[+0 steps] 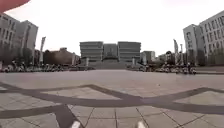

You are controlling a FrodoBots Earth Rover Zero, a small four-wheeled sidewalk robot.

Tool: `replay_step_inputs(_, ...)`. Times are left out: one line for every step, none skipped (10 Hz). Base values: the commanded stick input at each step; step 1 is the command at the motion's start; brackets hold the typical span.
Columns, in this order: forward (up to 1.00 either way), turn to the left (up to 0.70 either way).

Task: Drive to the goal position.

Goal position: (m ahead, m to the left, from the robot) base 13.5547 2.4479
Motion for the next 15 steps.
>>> replay_step_inputs(0.60, 0.13)
replay_step_inputs(0.60, 0.00)
replay_step_inputs(0.60, 0.00)
replay_step_inputs(0.60, 0.00)
replay_step_inputs(0.60, 0.00)
replay_step_inputs(0.60, 0.00)
replay_step_inputs(0.60, 0.00)
replay_step_inputs(0.60, 0.00)
replay_step_inputs(0.60, 0.00)
replay_step_inputs(0.60, 0.00)
replay_step_inputs(0.60, 0.00)
replay_step_inputs(0.60, 0.00)
replay_step_inputs(0.60, 0.00)
replay_step_inputs(0.60, 0.00)
replay_step_inputs(0.60, 0.00)
